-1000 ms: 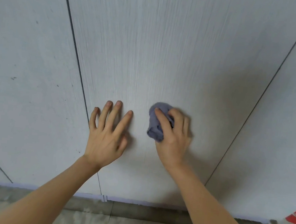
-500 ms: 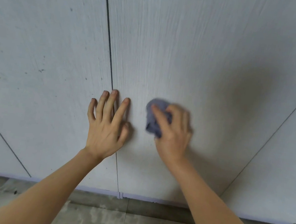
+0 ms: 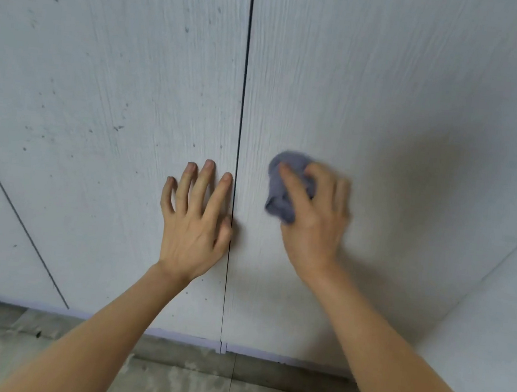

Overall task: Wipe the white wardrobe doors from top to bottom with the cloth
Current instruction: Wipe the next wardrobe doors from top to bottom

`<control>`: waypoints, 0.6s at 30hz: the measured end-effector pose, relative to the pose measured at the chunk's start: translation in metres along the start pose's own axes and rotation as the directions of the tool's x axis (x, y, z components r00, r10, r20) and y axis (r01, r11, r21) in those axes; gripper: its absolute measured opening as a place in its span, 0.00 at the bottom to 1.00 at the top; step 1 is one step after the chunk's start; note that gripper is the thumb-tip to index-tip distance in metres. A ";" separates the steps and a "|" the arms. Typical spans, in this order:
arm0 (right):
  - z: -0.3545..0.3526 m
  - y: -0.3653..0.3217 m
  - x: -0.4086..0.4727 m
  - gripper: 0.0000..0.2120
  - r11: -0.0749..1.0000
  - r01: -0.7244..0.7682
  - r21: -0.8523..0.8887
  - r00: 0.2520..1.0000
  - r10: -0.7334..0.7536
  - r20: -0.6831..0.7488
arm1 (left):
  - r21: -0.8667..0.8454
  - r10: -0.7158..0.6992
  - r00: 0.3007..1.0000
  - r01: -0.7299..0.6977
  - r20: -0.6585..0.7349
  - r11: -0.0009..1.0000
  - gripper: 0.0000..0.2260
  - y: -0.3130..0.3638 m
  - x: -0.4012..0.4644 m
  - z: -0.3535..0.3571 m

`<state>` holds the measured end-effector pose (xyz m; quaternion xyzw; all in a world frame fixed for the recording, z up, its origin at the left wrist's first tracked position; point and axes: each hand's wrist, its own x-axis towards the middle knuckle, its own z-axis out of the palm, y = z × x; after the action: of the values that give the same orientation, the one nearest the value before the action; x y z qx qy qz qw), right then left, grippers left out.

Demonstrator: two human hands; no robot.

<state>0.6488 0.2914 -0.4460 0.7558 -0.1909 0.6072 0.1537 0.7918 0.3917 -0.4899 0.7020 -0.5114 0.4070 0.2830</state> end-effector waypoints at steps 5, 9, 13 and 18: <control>0.014 0.004 -0.125 0.18 0.927 0.366 0.080 0.809 -0.359 0.465 | 0.013 -0.016 0.997 0.015 0.073 1.000 0.24 -0.008 -0.029 0.001; 0.010 0.005 -0.118 0.13 0.937 0.326 0.130 0.821 -0.348 0.452 | -0.013 -0.017 0.990 0.019 0.137 1.000 0.25 -0.010 -0.060 0.008; 0.005 0.010 -0.073 0.14 0.972 0.228 0.059 0.950 -0.236 0.206 | -0.056 -0.052 0.986 0.062 0.157 0.997 0.26 0.000 -0.081 0.022; 0.022 0.005 -0.145 0.11 0.930 0.361 0.067 0.862 -0.361 0.357 | -0.067 -0.112 0.978 0.125 0.175 0.990 0.27 0.013 -0.094 0.036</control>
<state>0.6382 0.2920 -0.5926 0.8770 -0.0717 0.4172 0.2273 0.7761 0.4041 -0.5898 0.7519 -0.5063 0.3077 0.2891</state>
